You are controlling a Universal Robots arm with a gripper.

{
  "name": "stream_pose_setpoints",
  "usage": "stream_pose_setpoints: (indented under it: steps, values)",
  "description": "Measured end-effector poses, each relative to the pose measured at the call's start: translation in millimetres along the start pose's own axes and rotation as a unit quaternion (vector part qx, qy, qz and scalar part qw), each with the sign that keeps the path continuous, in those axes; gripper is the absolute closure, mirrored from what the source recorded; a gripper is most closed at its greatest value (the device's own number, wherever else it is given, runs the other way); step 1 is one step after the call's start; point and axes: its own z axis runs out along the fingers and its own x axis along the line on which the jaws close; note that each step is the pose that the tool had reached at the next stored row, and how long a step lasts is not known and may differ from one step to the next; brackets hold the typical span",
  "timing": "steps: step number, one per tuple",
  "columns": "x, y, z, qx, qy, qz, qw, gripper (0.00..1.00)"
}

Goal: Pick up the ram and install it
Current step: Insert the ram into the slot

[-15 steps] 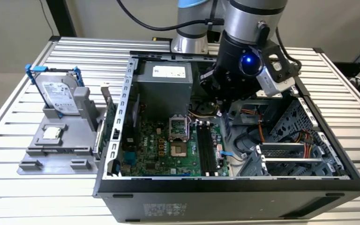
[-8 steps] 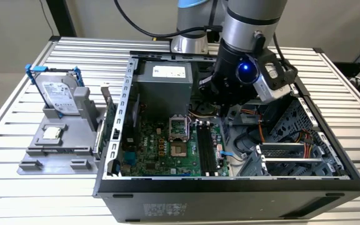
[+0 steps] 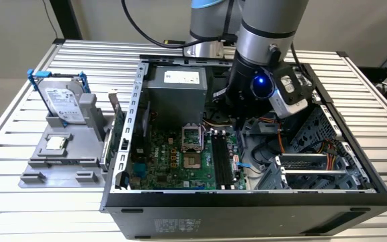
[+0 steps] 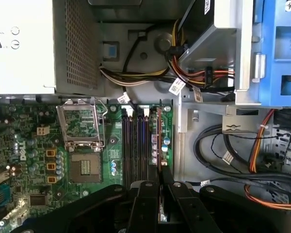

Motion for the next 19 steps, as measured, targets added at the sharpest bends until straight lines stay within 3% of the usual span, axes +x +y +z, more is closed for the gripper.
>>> stream_pose_setpoints:
  steps: [6,15,19]
  values:
    - [0.2,-1.4,11.0,-0.0001,0.0000,-0.001,1.00000,1.00]
    - [0.5,-10.4,27.1,0.0005,0.0000,-0.002,1.00000,1.00]
    - [0.7,-11.3,34.3,0.0007,0.0000,-0.005,0.99999,1.00]
